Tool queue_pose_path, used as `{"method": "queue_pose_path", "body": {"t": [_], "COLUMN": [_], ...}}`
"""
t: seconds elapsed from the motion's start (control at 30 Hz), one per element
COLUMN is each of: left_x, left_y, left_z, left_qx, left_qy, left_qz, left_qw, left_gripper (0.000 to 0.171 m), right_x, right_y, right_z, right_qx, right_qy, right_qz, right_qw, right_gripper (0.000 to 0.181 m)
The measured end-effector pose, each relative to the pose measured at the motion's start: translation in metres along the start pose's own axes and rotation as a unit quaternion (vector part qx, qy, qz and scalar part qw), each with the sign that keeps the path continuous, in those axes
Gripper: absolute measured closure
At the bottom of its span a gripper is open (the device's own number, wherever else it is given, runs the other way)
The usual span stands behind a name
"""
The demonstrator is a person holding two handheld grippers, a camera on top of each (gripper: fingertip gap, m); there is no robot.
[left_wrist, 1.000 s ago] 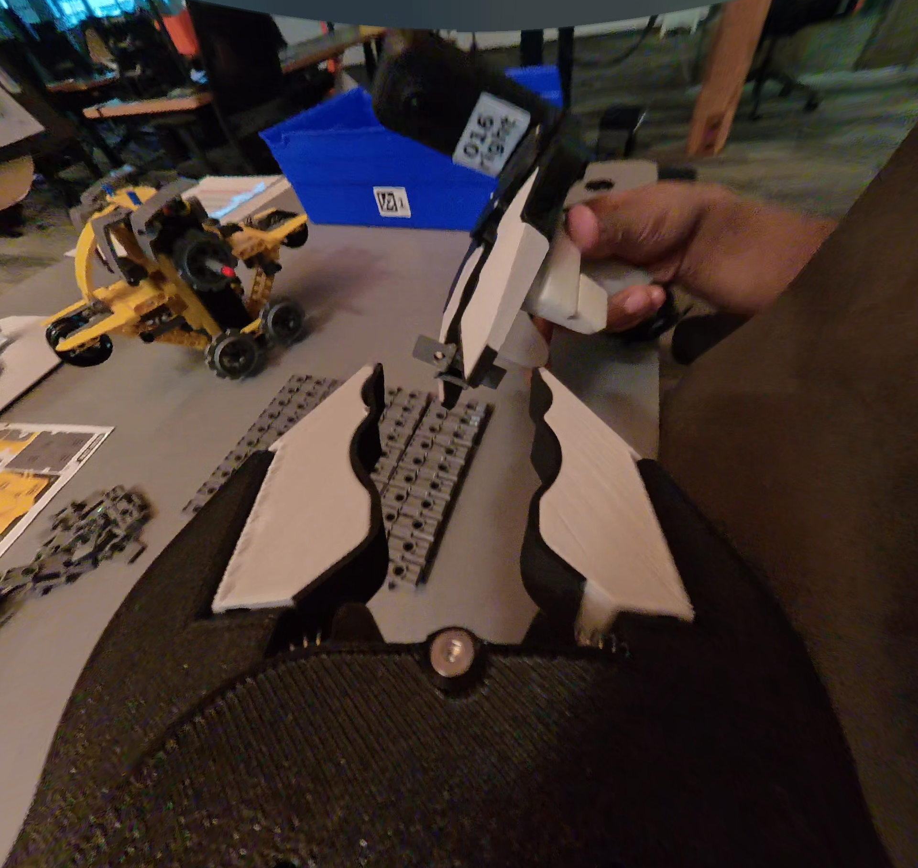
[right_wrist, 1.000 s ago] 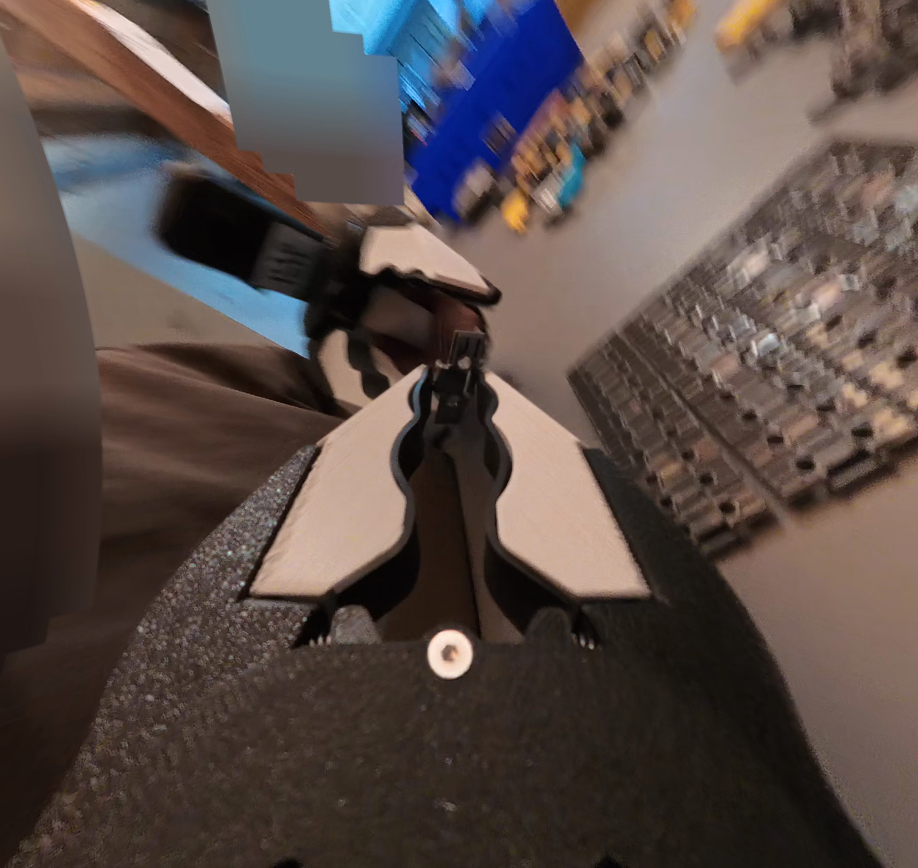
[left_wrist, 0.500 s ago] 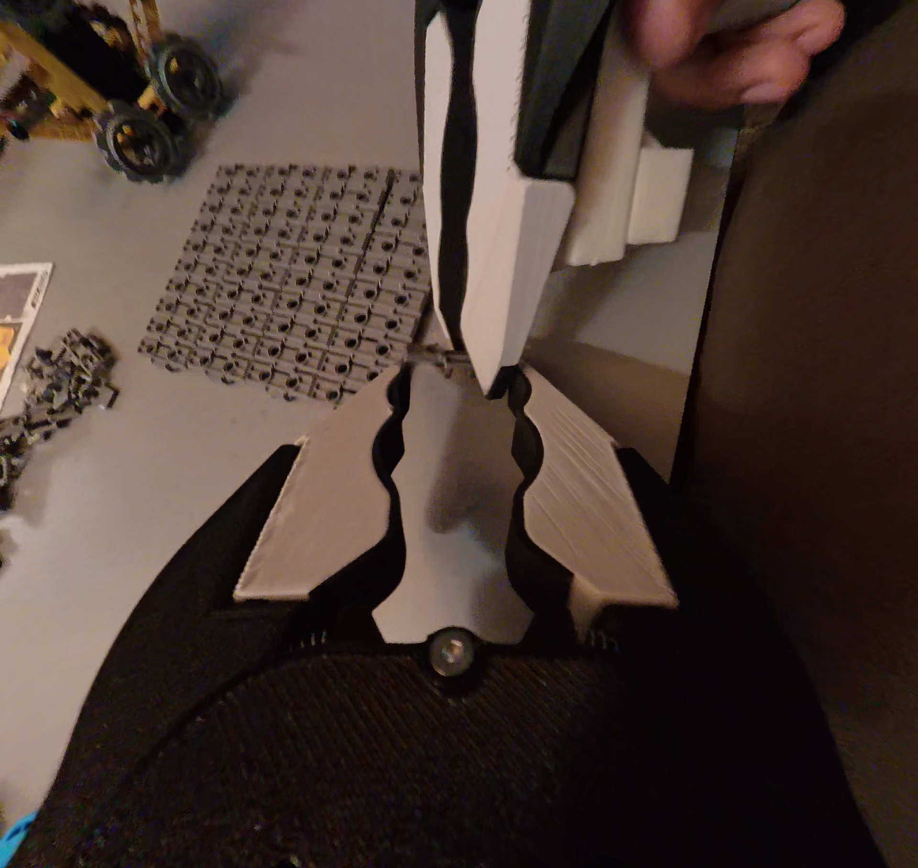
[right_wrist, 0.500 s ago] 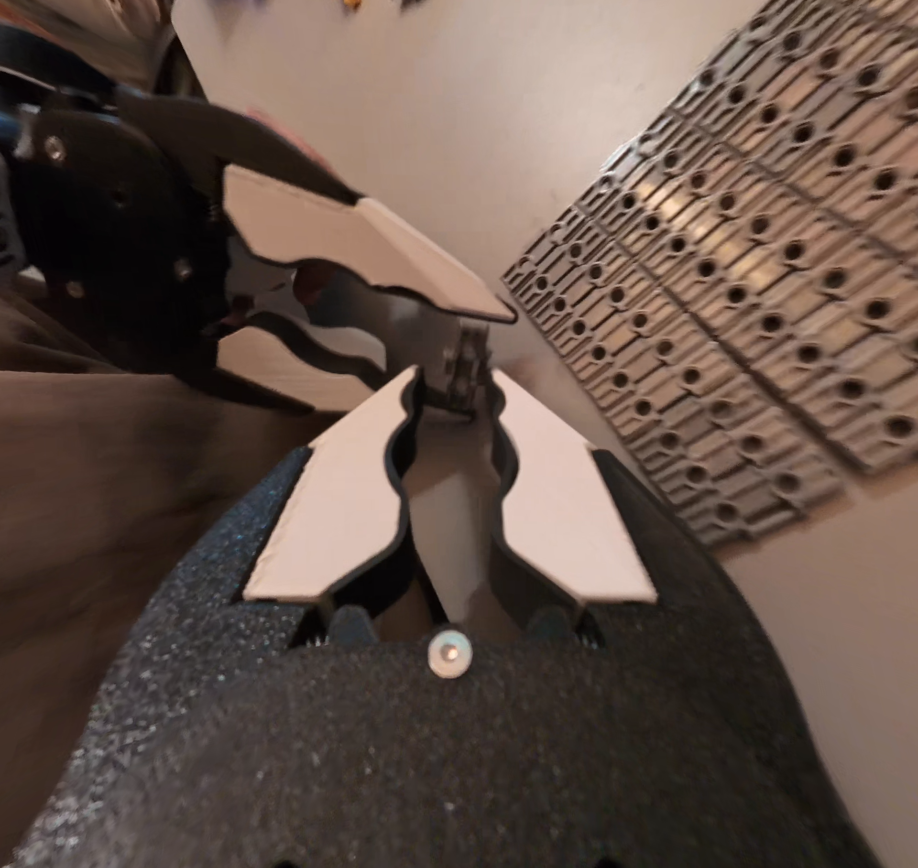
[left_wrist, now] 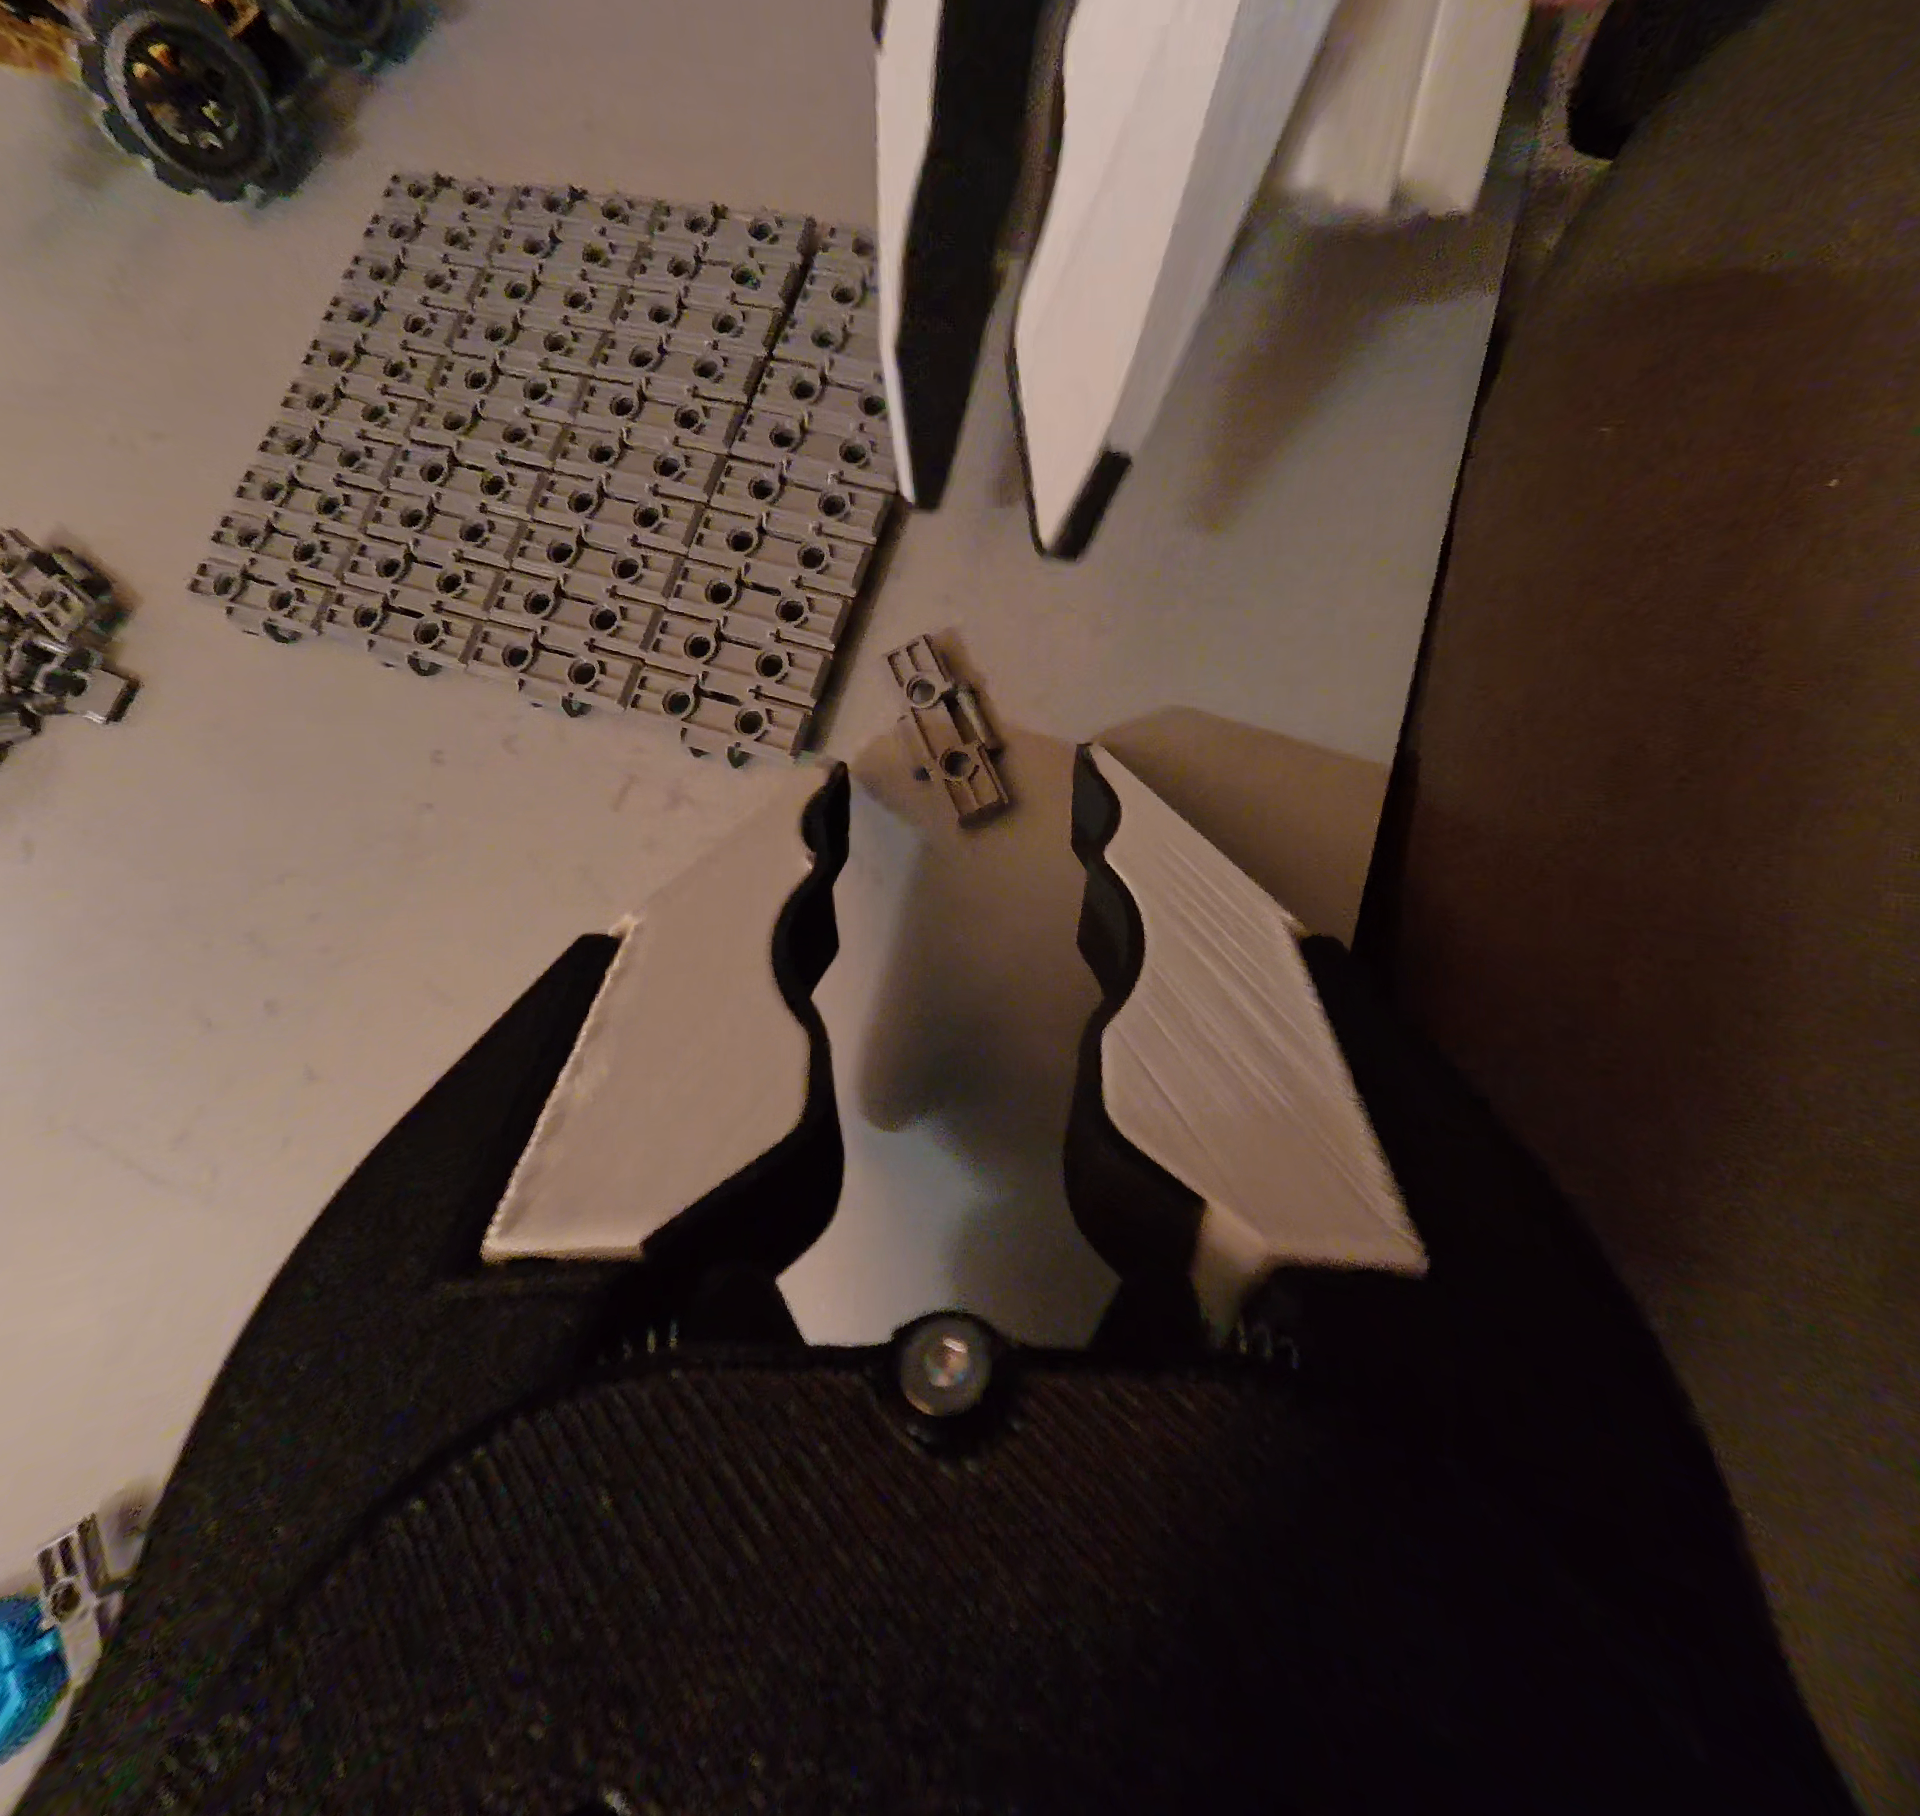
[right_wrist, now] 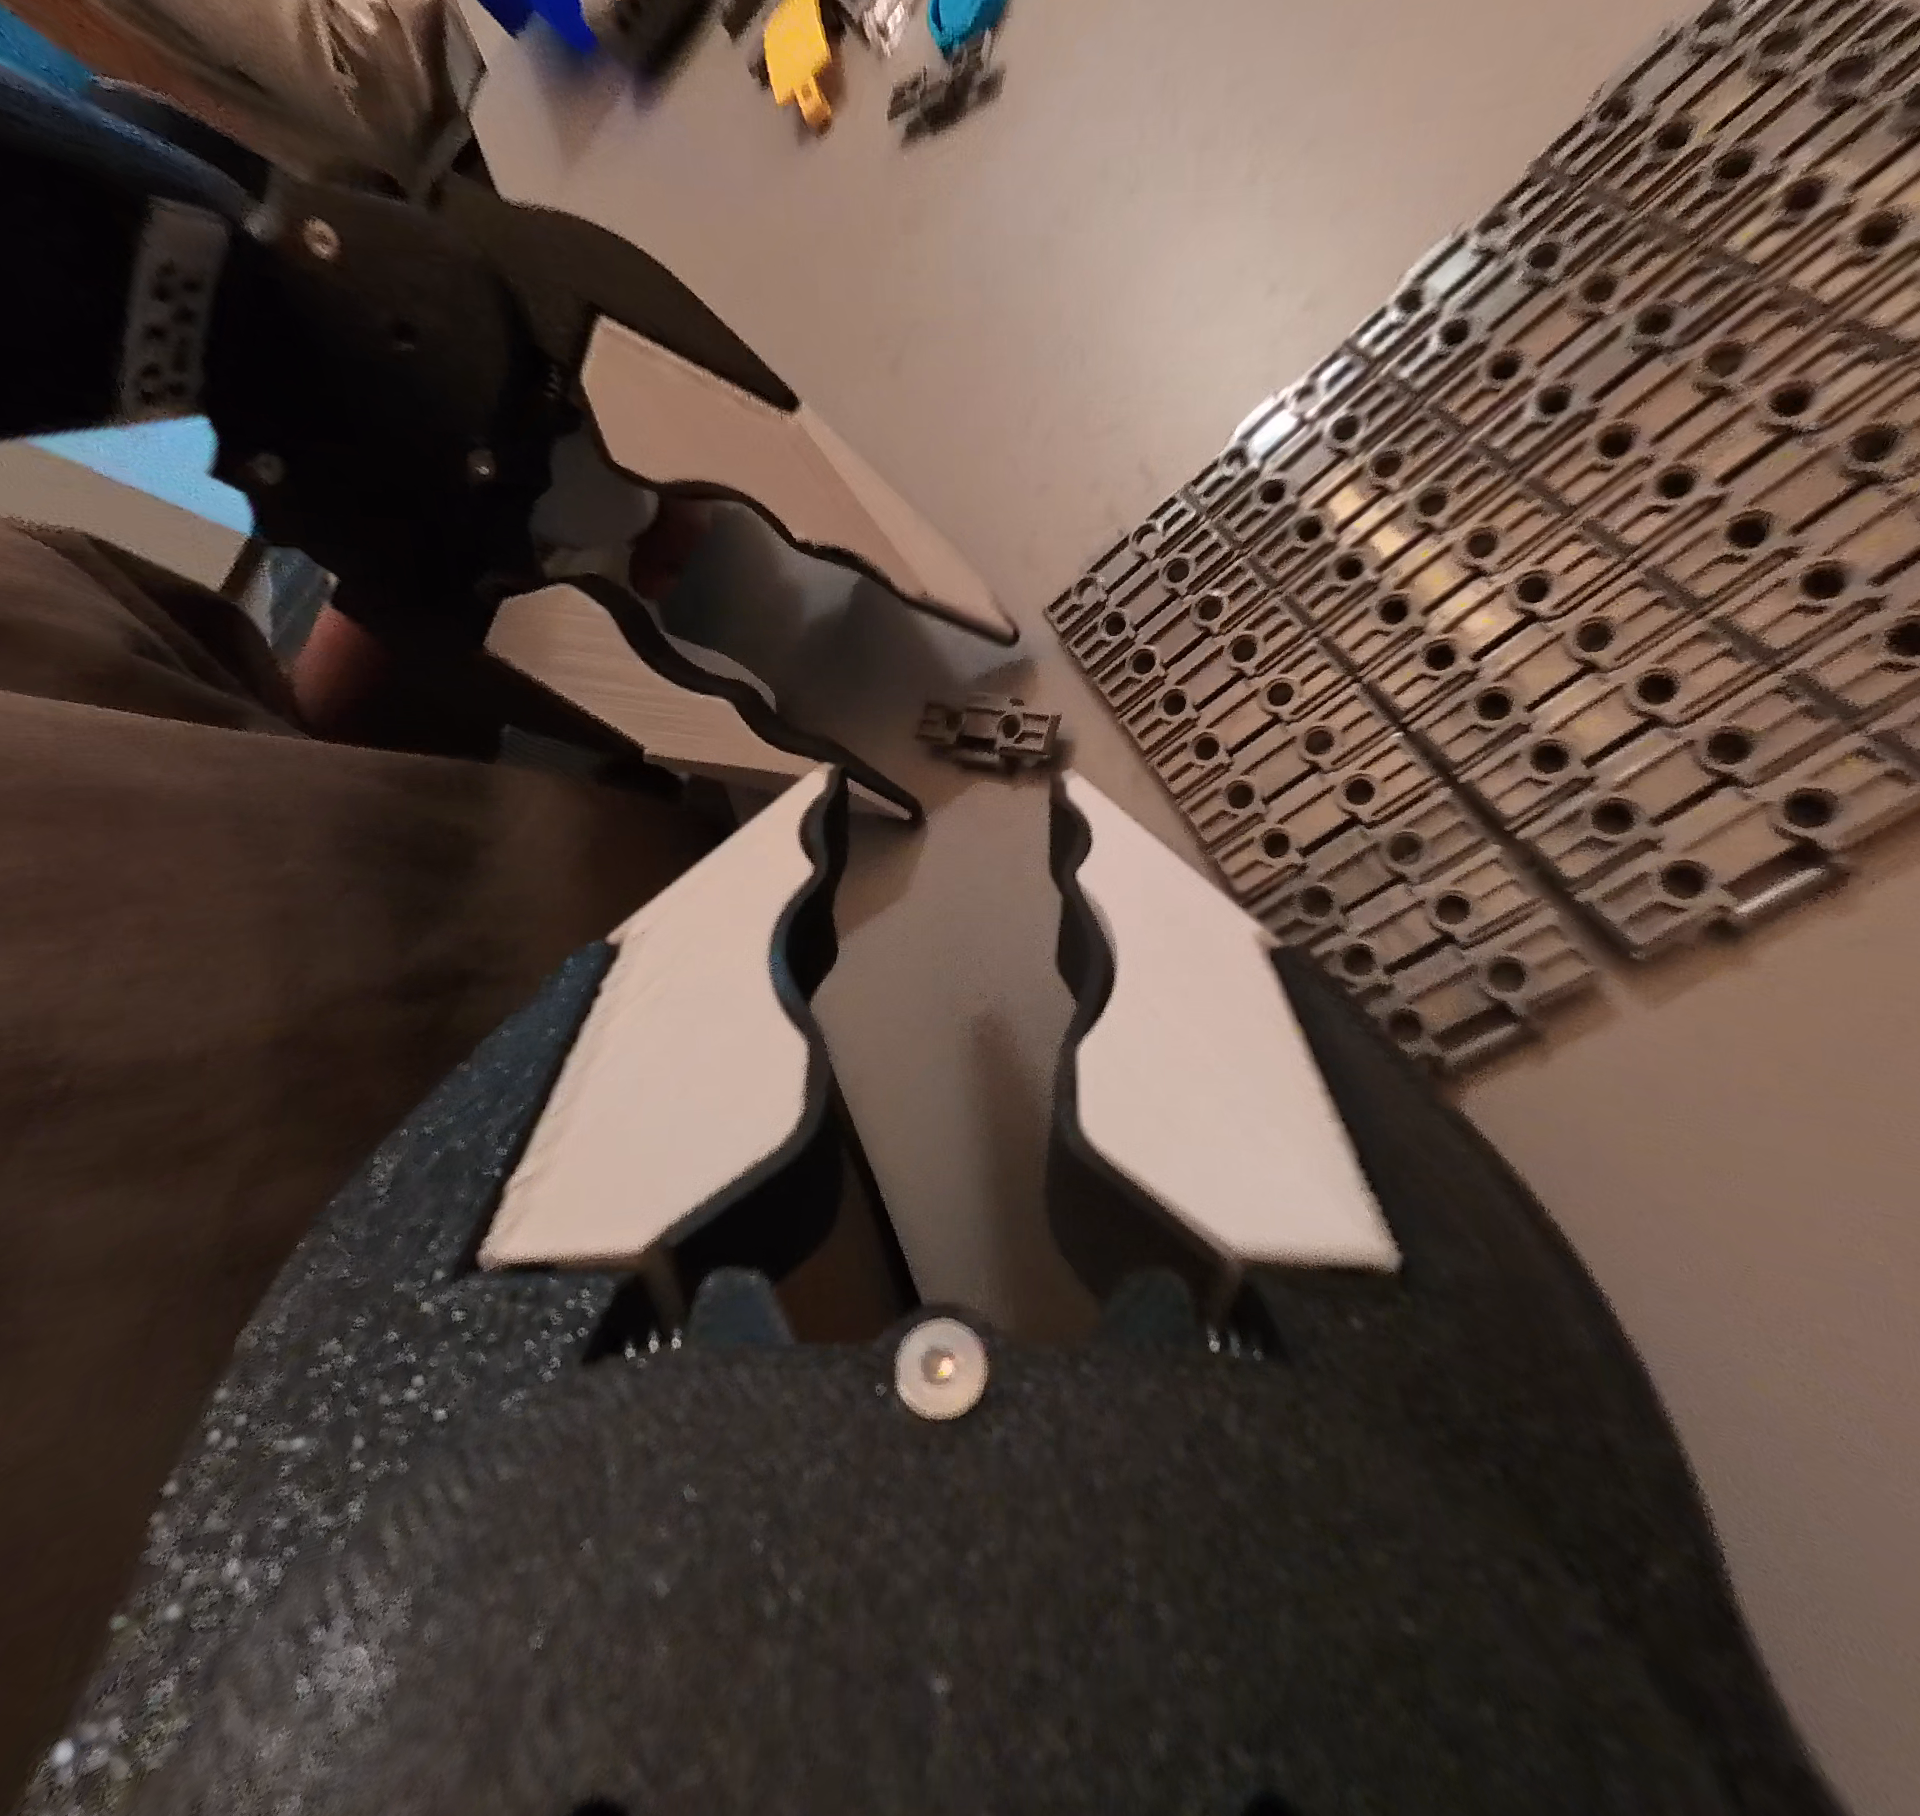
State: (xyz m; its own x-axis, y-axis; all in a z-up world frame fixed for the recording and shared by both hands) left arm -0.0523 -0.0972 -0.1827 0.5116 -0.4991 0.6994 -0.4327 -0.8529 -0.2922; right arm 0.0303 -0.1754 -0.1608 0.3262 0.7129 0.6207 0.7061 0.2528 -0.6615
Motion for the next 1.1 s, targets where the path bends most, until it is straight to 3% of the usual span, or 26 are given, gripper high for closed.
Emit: {"method": "queue_pose_path", "body": {"t": [0.17, 0.4, 0.63, 0.73, 0.8, 0.93, 1.1], "left_x": [0.000, 0.003, 0.005, 0.009, 0.008, -0.015, -0.050], "left_y": [0.007, 0.017, -0.011, -0.037, -0.068, -0.150, -0.222], "left_z": [-0.003, -0.004, -0.018, -0.026, -0.024, -0.007, 0.021], "left_qx": [-0.024, -0.044, -0.028, -0.008, 0.051, 0.176, 0.204], "left_qy": [-0.012, -0.009, -0.002, 0.019, 0.010, -0.069, -0.144], "left_qz": [-0.002, 0.004, -0.018, -0.048, -0.068, -0.130, -0.226], "left_qw": [1.000, 0.999, 0.999, 0.999, 0.996, 0.973, 0.942], "left_gripper": [0.146, 0.145, 0.133, 0.130, 0.131, 0.134, 0.133], "right_x": [0.008, 0.003, 0.012, 0.018, 0.021, 0.024, 0.021], "right_y": [0.000, 0.002, -0.005, -0.014, -0.017, -0.019, -0.018], "right_z": [-0.021, -0.027, -0.037, -0.045, -0.049, -0.049, -0.050], "right_qx": [-0.005, -0.008, -0.020, -0.026, -0.023, -0.003, -0.011], "right_qy": [0.076, 0.090, 0.123, 0.149, 0.168, 0.186, 0.186], "right_qz": [-0.018, -0.015, -0.068, -0.112, -0.131, -0.137, -0.150], "right_qw": [0.997, 0.996, 0.990, 0.982, 0.977, 0.973, 0.971], "right_gripper": [0.138, 0.136, 0.140, 0.142, 0.144, 0.143, 0.143]}}
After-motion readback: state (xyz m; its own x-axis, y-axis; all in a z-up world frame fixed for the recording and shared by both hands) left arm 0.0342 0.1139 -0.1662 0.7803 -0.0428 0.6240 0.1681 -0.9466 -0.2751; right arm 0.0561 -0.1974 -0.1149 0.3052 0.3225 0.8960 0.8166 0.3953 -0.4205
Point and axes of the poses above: each gripper's, where its closed fingertips meet, z out along the fingers, x out of its top, y = z × x across the jaws, the point moved 6 cm from there along -z, back along the fingers, and after that the axes turned 13 degrees about x, right-handed, at the moved point
